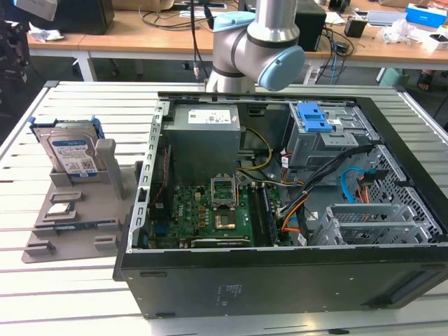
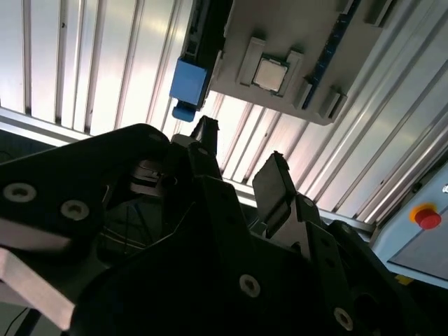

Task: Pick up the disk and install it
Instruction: 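Pick up the disk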

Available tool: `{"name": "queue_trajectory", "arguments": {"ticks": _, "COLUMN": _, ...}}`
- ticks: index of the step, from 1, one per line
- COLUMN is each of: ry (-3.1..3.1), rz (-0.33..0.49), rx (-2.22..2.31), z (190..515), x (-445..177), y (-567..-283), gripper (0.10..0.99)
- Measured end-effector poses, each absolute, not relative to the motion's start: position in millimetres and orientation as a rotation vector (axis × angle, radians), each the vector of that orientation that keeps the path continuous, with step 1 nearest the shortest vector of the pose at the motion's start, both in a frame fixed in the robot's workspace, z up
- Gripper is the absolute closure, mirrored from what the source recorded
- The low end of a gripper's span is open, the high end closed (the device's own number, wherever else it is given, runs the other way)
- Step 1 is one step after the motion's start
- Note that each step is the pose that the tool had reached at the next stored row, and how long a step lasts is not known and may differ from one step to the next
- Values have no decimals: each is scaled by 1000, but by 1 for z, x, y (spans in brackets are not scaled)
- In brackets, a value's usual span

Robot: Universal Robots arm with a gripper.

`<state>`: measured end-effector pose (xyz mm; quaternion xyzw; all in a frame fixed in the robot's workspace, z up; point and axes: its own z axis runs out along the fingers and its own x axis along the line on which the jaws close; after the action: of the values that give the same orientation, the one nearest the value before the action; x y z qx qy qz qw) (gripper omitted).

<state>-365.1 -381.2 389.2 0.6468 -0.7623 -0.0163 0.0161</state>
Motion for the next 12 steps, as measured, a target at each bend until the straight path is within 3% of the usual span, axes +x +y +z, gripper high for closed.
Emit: {"name": "queue_trajectory", "arguments": {"ticks": 12, "ry": -2369, "rz": -51, "rx": 2013, "z": 383, "x": -354, "y": -378, "gripper": 604}}
